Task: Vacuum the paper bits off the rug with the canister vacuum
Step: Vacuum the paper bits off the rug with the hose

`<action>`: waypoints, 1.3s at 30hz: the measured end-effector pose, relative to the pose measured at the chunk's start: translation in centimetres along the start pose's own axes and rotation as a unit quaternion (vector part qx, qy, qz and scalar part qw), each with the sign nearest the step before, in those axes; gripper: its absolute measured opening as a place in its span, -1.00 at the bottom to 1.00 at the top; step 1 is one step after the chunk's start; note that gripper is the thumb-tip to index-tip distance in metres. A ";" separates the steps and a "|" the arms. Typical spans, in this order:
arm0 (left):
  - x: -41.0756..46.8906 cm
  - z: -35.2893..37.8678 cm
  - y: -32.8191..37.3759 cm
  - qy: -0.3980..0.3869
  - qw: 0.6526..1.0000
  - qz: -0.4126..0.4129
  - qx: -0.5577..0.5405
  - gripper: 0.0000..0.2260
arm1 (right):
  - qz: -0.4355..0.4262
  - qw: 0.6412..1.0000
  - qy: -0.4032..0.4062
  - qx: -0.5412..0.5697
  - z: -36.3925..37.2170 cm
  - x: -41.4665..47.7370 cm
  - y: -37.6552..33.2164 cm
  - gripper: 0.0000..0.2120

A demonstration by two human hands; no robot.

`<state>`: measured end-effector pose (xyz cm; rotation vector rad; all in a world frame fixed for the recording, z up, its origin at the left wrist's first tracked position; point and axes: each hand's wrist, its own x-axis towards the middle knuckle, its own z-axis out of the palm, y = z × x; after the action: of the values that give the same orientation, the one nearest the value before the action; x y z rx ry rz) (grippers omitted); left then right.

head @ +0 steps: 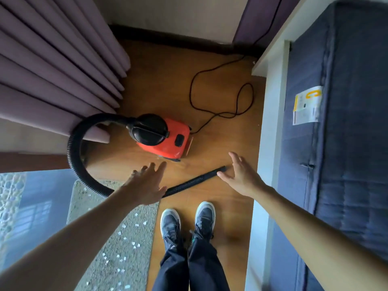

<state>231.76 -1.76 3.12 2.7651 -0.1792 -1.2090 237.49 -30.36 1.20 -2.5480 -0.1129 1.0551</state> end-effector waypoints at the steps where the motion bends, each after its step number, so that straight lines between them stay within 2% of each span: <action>1: 0.9 1.4 0.2 0.000 1.000 0.003 -0.006 -0.31 | 0.005 1.000 -0.008 -0.001 1.5 0.6 0.8 -0.23; 16: 9.8 20.0 -1.7 -0.068 0.997 0.013 -0.026 -0.32 | 0.048 0.993 -0.111 -0.003 19.8 9.3 7.8 -0.24; 23: 14.2 24.4 -4.5 -0.056 0.998 0.026 -0.012 -0.34 | 0.062 0.990 -0.126 0.031 24.9 12.6 8.7 -0.24; 26: 16.3 26.1 -5.1 -0.057 0.998 0.028 -0.027 -0.31 | 0.105 0.985 -0.112 0.073 26.7 14.0 8.7 -0.25; 29: 17.9 27.9 -5.1 -0.063 0.997 0.016 -0.050 -0.28 | 0.224 0.951 -0.088 0.195 28.5 15.9 8.4 -0.29; 33: 19.1 30.1 -5.0 -0.068 0.996 0.012 -0.061 -0.30 | 0.371 0.857 -0.093 0.347 30.7 18.8 8.1 -0.33; 35: 19.5 30.9 -4.9 -0.076 0.996 0.005 -0.054 -0.38 | 0.396 0.814 -0.106 0.411 31.2 20.1 8.0 -0.45; 39: 20.2 32.0 -4.7 -0.075 0.995 -0.015 -0.056 -0.59 | 0.415 0.774 -0.065 0.474 31.9 22.1 8.0 -0.65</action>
<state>222.12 -2.21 -33.76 2.5915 -0.0803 -1.3907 230.54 -23.04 -37.11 -1.5168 1.2799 1.1208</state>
